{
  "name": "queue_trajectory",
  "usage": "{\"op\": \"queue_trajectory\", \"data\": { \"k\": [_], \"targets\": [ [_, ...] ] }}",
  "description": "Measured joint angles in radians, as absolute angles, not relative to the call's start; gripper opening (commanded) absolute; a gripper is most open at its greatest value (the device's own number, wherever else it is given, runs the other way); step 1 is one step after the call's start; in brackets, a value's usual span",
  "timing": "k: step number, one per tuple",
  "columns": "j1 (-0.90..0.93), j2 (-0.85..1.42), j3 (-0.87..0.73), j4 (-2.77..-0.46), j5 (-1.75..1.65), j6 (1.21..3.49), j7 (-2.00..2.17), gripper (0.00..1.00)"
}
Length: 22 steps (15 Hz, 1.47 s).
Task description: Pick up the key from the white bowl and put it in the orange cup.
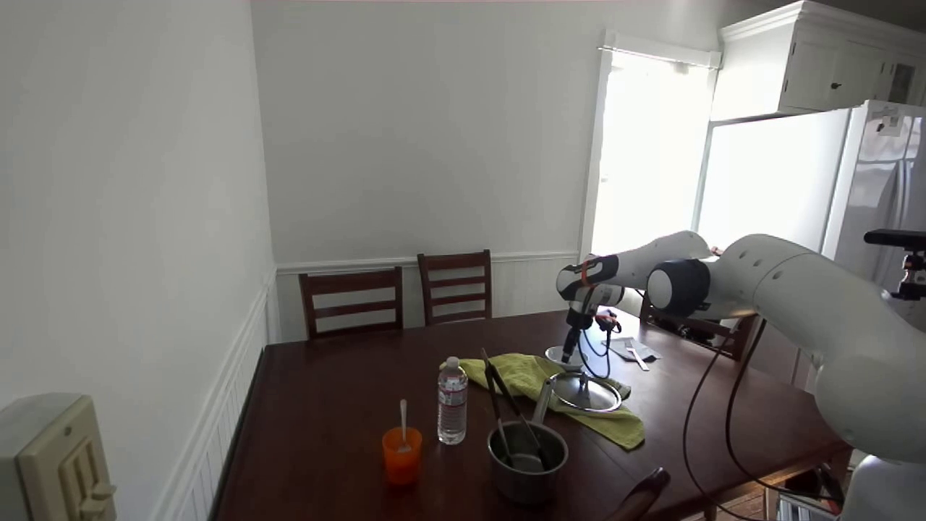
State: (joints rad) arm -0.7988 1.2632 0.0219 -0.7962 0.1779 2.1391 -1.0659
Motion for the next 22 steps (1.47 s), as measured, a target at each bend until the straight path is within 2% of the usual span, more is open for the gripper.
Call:
{"op": "queue_trajectory", "data": {
  "k": [1, 2, 3, 8, 10, 18, 22],
  "targets": [
    [-0.793, 1.266, 0.019, -0.796, 0.174, 2.139, -1.069, 0.67],
    [-0.788, 1.269, 0.015, -0.796, 0.168, 2.139, -1.071, 0.5],
    [-0.783, 1.272, 0.01, -0.796, 0.162, 2.139, -1.071, 0.48],
    [-0.776, 1.278, -0.003, -0.795, 0.145, 2.139, -1.081, 0.12],
    [-0.775, 1.278, -0.006, -0.792, 0.142, 2.139, -1.087, 0.01],
    [-0.759, 1.262, -0.017, -0.797, 0.137, 2.142, -1.114, 0.01],
    [-0.752, 1.139, -0.016, -0.9, 0.131, 2.156, -1.205, 0.01]
  ]
}}
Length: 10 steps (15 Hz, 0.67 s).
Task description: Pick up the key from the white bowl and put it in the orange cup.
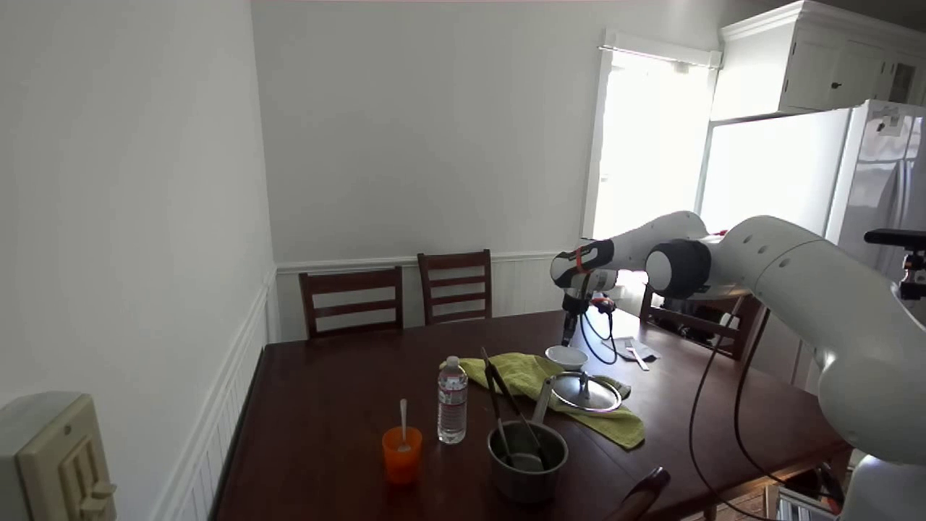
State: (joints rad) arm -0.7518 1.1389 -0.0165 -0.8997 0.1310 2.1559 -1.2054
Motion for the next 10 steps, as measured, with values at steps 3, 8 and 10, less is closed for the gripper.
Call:
{"op": "queue_trajectory", "data": {
  "k": [3, 8, 10],
  "targets": [
    [-0.734, 1.025, -0.015, -1.015, 0.109, 2.133, -1.306, 0.01],
    [-0.634, 0.863, -0.01, -1.222, 0.025, 2.132, -1.406, 0.01],
    [-0.566, 0.809, -0.012, -1.308, -0.032, 2.156, -1.406, 0.01]
  ]
}}
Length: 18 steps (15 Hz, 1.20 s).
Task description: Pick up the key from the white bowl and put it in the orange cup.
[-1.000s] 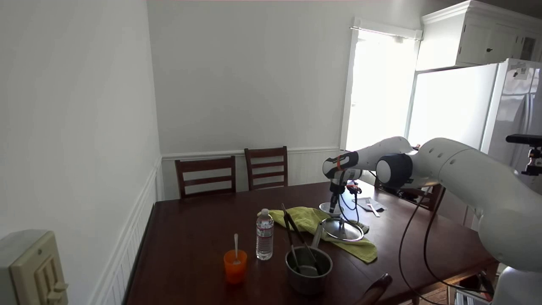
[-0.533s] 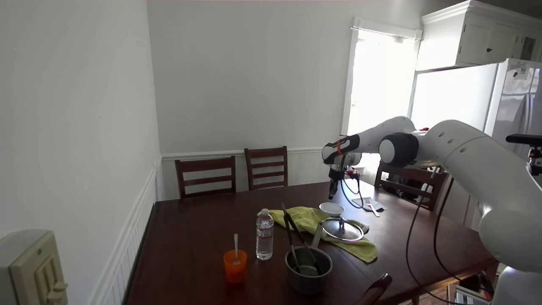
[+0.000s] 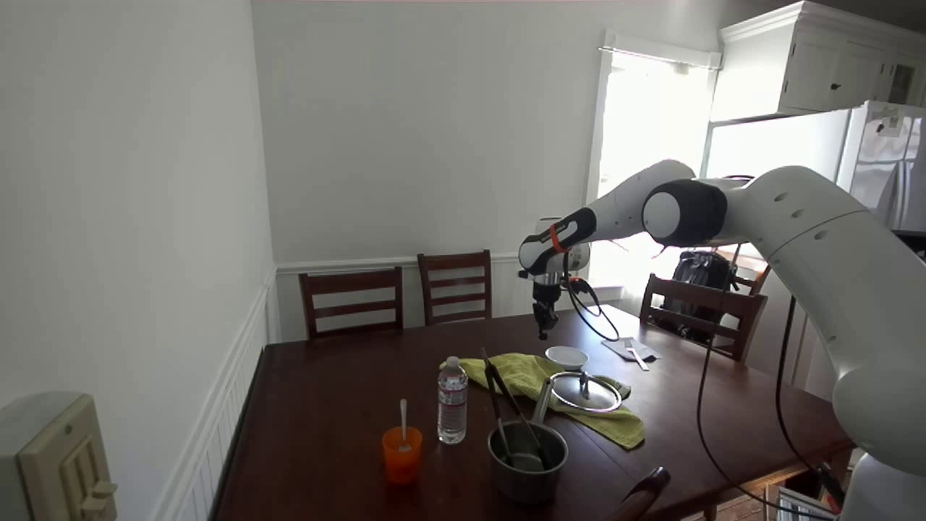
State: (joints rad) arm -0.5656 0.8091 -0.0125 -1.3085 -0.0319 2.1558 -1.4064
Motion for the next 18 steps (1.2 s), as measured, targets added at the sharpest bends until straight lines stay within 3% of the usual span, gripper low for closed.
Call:
{"op": "queue_trajectory", "data": {
  "k": [7, 13, 18],
  "targets": [
    [-0.319, 0.694, -0.041, -1.553, -0.194, 2.274, -1.35, 0.04],
    [-0.367, 0.714, -0.03, -1.548, -0.095, 2.285, -1.363, 0.01],
    [-0.4, 0.63, 0.057, -1.64, 0.019, 2.475, -1.459, 0.01]
  ]
}}
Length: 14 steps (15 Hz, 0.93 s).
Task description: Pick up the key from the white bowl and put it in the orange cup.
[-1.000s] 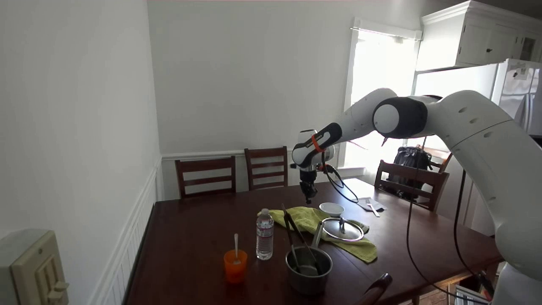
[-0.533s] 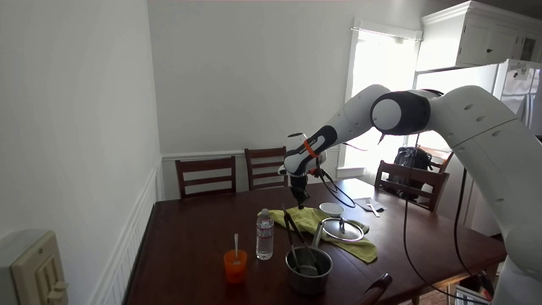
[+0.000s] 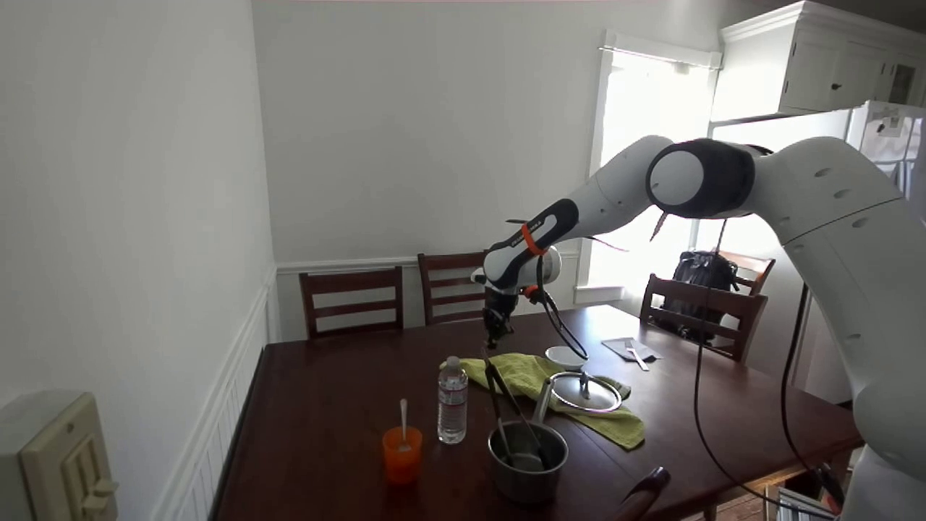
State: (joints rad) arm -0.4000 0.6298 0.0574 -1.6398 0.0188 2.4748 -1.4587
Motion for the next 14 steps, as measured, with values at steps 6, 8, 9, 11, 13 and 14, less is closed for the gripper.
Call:
{"op": "queue_trajectory", "data": {
  "k": [6, 8, 9, 11, 13, 14],
  "targets": [
    [-0.31, 0.356, 0.102, -1.811, 0.02, 2.431, -1.499, 0.01],
    [-0.243, 0.285, 0.108, -1.837, 0.02, 2.36, -1.5, 0.01],
    [-0.21, 0.259, 0.114, -1.84, 0.02, 2.318, -1.502, 0.01],
    [-0.15, 0.228, 0.127, -1.837, 0.023, 2.242, -1.515, 0.01],
    [-0.109, 0.231, 0.132, -1.822, 0.03, 2.184, -1.542, 0.01],
    [-0.098, 0.24, 0.131, -1.813, 0.032, 2.162, -1.555, 0.01]
  ]
}}
